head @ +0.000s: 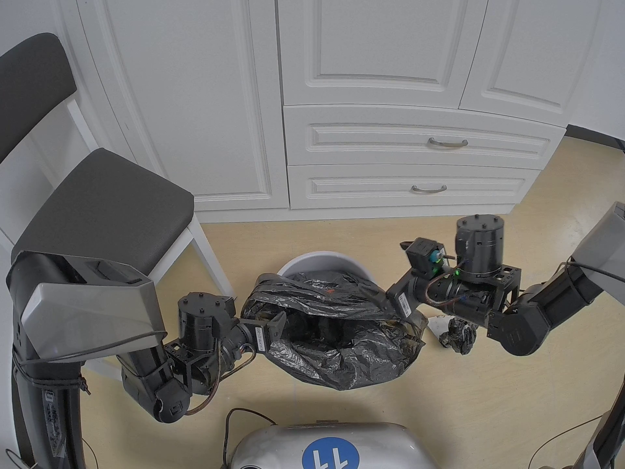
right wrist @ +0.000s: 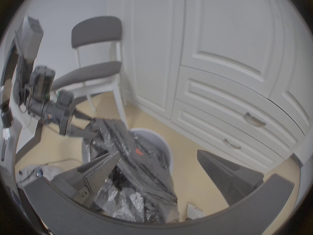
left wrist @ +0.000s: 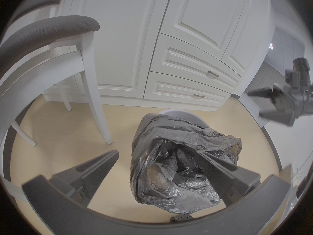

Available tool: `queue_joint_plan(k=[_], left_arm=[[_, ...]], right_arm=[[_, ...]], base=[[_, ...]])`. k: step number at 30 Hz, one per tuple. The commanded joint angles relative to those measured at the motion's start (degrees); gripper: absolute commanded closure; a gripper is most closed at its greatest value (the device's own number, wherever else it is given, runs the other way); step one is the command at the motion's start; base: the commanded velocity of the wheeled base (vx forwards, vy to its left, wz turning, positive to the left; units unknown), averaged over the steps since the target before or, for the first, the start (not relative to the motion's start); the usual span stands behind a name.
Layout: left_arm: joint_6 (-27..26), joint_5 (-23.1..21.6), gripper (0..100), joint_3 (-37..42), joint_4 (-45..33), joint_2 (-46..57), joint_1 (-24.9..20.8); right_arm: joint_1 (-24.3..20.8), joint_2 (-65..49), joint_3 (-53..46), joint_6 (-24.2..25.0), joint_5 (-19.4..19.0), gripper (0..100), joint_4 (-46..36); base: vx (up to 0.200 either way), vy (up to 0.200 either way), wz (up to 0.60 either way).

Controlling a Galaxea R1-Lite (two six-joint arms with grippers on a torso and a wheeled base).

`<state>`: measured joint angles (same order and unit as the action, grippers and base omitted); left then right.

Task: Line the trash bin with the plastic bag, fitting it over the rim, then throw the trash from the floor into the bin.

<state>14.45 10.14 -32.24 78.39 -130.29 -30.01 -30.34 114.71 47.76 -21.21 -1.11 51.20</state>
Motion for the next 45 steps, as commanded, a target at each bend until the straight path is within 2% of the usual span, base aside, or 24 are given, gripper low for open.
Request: queue_joint_plan(k=[1, 2, 3, 4, 5, 19, 20, 33, 38, 39, 41, 45], left_arm=[[-0.2, -0.3, 0, 2.1, -0.1, 2.5, 0.7], [-0.1, -0.3, 0, 2.1, -0.1, 2.7, 0.8], [-0.1, -0.3, 0, 2.1, -0.1, 2.7, 0.8], [-0.1, -0.3, 0, 2.3, -0.1, 2.9, 0.7], [-0.1, -0.3, 0, 2.3, -0.1, 2.9, 0.7], [-1.4, -0.3, 0, 3.2, 0.2, 4.7, 2.4], [-1.6, -0.4, 0, 3.2, 0.2, 4.9, 2.9], [-2.5, -1.9, 0, 3.4, 0.2, 8.5, 4.4], [-2.6, -1.9, 0, 3.2, 0.2, 8.5, 4.8], [-2.6, -1.9, 0, 3.2, 0.2, 8.5, 4.8], [-2.6, -2.0, 0, 3.2, 0.2, 8.6, 5.8], [-2.6, -2.0, 0, 3.2, 0.2, 8.6, 5.8]], right_arm=[[-4.7, 6.7, 8.7, -10.1, -1.6, 0, -16.7], [-4.5, 8.4, 8.0, -14.0, -2.1, 0, -16.7], [-4.5, 8.4, 8.0, -14.0, -2.1, 0, -16.7], [-4.1, 10.1, 8.7, -17.0, -2.1, 0, -16.8], [-3.9, 11.1, 9.4, -18.0, -2.1, 0, -16.9], [-2.5, 24.1, 24.0, -18.4, 3.8, 0, -18.2], [-2.4, 24.5, 24.9, -18.4, 4.2, 100, -18.4], [-4.7, 20.7, 26.9, -17.6, 4.6, 100, -18.9], [-4.0, 24.2, 34.3, -16.4, 10.8, 100, -18.9], [-4.0, 24.4, 34.6, -16.3, 11.0, 100, -18.9], [-3.8, 26.6, 38.7, -15.0, 14.1, 100, -18.9], [-2.4, 29.0, 42.9, -14.6, 15.9, 100, -18.9]], base=[[0.0, 0.0, 0.0], [0.0, 0.0, 0.0], [0.0, 0.0, 0.0], [0.0, 0.0, 0.0], [0.0, 0.0, 0.0], [0.0, 0.0, 0.0], [0.0, 0.0, 0.0], [0.0, 0.0, 0.0], [0.0, 0.0, 0.0], [0.0, 0.0, 0.0], [0.0, 0.0, 0.0], [0.0, 0.0, 0.0]])
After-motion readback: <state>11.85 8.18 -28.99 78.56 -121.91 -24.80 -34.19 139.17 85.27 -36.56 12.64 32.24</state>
